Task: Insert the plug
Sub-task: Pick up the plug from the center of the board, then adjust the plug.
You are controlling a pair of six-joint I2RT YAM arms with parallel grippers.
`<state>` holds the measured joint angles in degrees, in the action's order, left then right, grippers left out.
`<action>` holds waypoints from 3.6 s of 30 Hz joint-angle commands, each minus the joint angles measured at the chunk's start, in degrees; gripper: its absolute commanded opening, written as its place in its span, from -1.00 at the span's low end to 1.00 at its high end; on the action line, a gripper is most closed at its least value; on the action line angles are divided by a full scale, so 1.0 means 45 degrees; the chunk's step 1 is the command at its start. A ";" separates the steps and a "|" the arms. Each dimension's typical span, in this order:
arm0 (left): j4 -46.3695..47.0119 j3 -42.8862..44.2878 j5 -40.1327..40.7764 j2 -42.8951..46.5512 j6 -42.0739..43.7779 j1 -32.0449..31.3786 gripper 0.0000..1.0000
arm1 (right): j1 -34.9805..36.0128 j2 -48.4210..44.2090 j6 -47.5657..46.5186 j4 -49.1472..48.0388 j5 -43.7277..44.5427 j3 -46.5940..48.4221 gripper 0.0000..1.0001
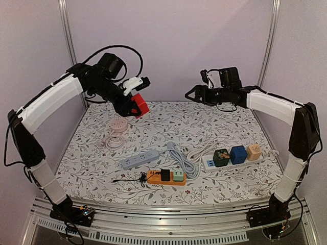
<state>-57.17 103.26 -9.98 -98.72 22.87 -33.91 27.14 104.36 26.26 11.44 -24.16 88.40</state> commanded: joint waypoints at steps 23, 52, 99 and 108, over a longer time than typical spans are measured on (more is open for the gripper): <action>0.4537 -0.3171 0.9018 0.3949 0.5451 -0.7657 -1.00 | 0.4571 -0.4671 0.2489 -0.4599 -0.2199 -0.3428 0.95; 0.5265 -0.4166 0.8800 0.4636 0.4396 -0.7740 -1.00 | 0.5160 -0.2143 0.2362 -0.5256 -0.3605 -0.2169 -0.99; 0.0743 -0.9497 0.1390 0.6944 0.1596 0.0838 0.99 | 0.5478 0.5879 -2.1852 1.3567 -0.0256 1.0558 -1.00; 0.1057 -0.7479 -0.1593 0.6120 0.1168 0.0655 0.86 | 0.4709 0.4954 -2.0559 1.2669 -0.3512 1.0258 -1.00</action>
<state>-52.69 69.58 -9.37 -72.07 28.47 -30.24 51.22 131.44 -70.11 71.94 -27.57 134.74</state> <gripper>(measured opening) 0.936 0.598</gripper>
